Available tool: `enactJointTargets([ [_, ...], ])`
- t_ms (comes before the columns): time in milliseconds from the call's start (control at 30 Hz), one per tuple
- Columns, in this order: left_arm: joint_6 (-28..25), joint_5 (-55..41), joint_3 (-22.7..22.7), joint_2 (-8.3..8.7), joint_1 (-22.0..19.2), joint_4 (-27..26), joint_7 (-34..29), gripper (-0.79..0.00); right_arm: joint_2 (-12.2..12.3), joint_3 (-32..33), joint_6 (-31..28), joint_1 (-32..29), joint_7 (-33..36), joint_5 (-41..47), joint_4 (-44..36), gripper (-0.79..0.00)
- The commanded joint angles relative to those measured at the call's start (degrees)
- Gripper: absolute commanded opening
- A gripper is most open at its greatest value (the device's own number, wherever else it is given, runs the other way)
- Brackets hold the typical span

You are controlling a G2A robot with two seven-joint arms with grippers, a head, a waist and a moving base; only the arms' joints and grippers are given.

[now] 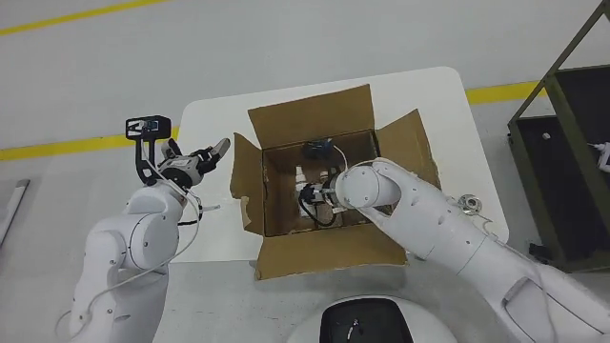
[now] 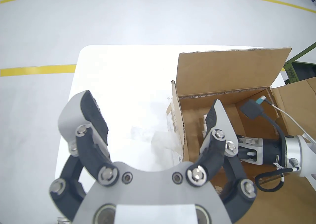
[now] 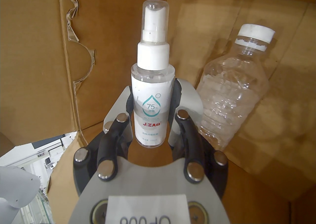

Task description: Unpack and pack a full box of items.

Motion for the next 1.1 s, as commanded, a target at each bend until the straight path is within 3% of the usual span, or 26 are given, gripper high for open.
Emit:
enactJointTargets([
  [0,0.00,0.00,0.00,0.00,0.00,0.00,0.00,0.000,-0.30,-0.03,-0.29,0.29,0.21,0.34,0.62,-0.265],
  [67,0.00,0.00,0.00,0.00,0.00,0.00,0.00,0.000,-0.46,0.28,-0.81,0.65,0.87,0.71,0.86,-0.379],
  [200,0.00,0.00,0.00,0.00,0.00,0.00,0.00,0.000,-0.32,1.39,-1.34,0.84,1.78,0.45,0.50,-0.354],
  [267,0.00,0.00,0.00,0.00,0.00,0.00,0.00,0.000,-0.10,2.42,-2.01,0.60,2.00,0.74,-0.38,-0.425],
  [367,0.00,0.00,0.00,0.00,0.00,0.00,0.00,0.000,0.64,4.56,-2.43,0.28,2.82,0.08,-3.42,-0.576],
  [433,0.00,0.00,0.00,0.00,0.00,0.00,0.00,0.000,1.70,7.19,-2.26,-0.57,3.56,-1.06,-7.12,-0.739],
  [467,0.00,0.00,0.00,0.00,0.00,0.00,0.00,0.000,2.41,9.24,-2.16,-1.48,3.95,-1.31,-9.58,-0.785],
  [833,0.00,0.00,0.00,0.00,0.00,0.00,0.00,0.000,11.55,39.43,2.58,-21.05,14.41,-22.74,-47.80,-0.785],
  [1067,0.00,0.00,0.00,0.00,0.00,0.00,0.00,0.000,14.64,53.39,3.17,-30.95,27.42,-39.32,-61.66,-0.785],
])
